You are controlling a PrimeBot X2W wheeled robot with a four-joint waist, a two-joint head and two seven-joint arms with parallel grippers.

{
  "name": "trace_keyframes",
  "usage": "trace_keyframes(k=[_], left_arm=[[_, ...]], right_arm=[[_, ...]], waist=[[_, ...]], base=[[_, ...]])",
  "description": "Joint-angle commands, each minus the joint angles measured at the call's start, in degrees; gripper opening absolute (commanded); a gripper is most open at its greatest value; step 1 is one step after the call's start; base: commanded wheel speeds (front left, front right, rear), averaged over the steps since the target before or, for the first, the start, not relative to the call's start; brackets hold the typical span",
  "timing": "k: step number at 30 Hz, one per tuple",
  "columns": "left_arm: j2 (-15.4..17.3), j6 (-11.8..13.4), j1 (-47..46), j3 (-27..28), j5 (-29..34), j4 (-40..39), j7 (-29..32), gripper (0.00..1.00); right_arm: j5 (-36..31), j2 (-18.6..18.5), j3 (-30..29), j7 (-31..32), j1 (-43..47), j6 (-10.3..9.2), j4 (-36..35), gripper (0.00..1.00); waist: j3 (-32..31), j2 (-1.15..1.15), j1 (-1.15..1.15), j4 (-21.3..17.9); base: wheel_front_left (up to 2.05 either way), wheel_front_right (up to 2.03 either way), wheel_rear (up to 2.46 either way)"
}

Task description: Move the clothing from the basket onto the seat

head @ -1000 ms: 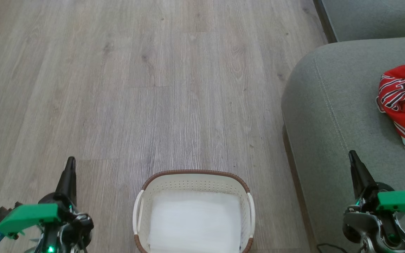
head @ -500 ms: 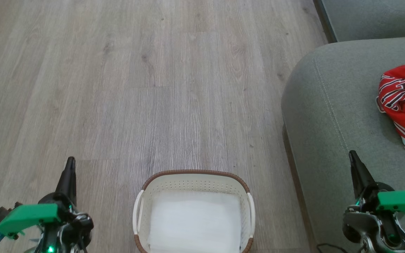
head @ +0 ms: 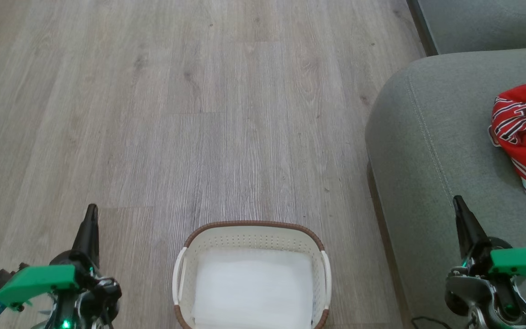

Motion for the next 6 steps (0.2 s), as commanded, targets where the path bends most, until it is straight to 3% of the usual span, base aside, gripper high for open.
trace_keyframes(k=[1,6], left_arm=[[0.4,-0.4,-2.9,2.0,0.5,-1.5,0.3,0.00],[0.3,-0.4,-2.9,2.0,0.6,-1.5,0.3,0.00]], right_arm=[[-0.1,0.3,0.9,0.4,-2.9,-0.01,-1.9,0.00],[-0.1,0.3,0.9,0.4,-2.9,-0.01,-1.9,0.00]], waist=[[0.0,0.00,0.00,0.0],[0.0,0.00,0.00,0.0]], base=[[0.00,0.00,0.00],[0.00,0.00,0.00]])
